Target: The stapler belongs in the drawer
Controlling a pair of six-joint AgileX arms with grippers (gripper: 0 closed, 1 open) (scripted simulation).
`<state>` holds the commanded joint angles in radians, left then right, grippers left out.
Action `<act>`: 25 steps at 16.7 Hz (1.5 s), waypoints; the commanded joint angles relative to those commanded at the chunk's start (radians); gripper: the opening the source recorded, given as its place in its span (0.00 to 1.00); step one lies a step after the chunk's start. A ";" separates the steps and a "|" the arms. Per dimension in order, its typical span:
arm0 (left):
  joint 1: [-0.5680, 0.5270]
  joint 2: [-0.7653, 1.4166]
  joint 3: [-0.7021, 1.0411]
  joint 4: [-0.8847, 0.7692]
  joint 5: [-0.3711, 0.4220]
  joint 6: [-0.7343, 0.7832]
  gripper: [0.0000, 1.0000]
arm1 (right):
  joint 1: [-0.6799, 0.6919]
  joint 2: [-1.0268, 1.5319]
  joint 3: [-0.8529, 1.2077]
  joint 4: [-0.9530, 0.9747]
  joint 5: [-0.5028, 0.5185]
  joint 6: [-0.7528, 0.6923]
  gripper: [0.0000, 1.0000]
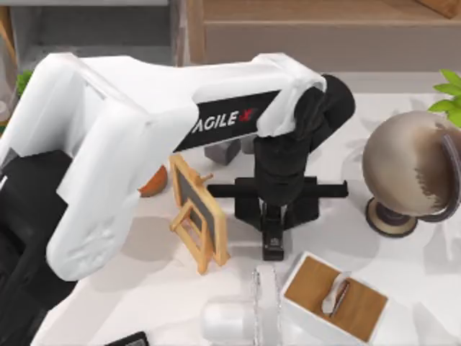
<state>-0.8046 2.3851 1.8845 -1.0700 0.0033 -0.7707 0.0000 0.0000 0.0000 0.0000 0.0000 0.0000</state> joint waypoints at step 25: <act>0.208 -0.116 0.300 -0.182 0.007 0.199 0.00 | 0.000 0.000 0.000 0.000 0.000 0.000 1.00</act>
<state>-0.5966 2.2696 2.1848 -1.2517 0.0100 -0.5720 0.0000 0.0000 0.0000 0.0000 0.0000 0.0000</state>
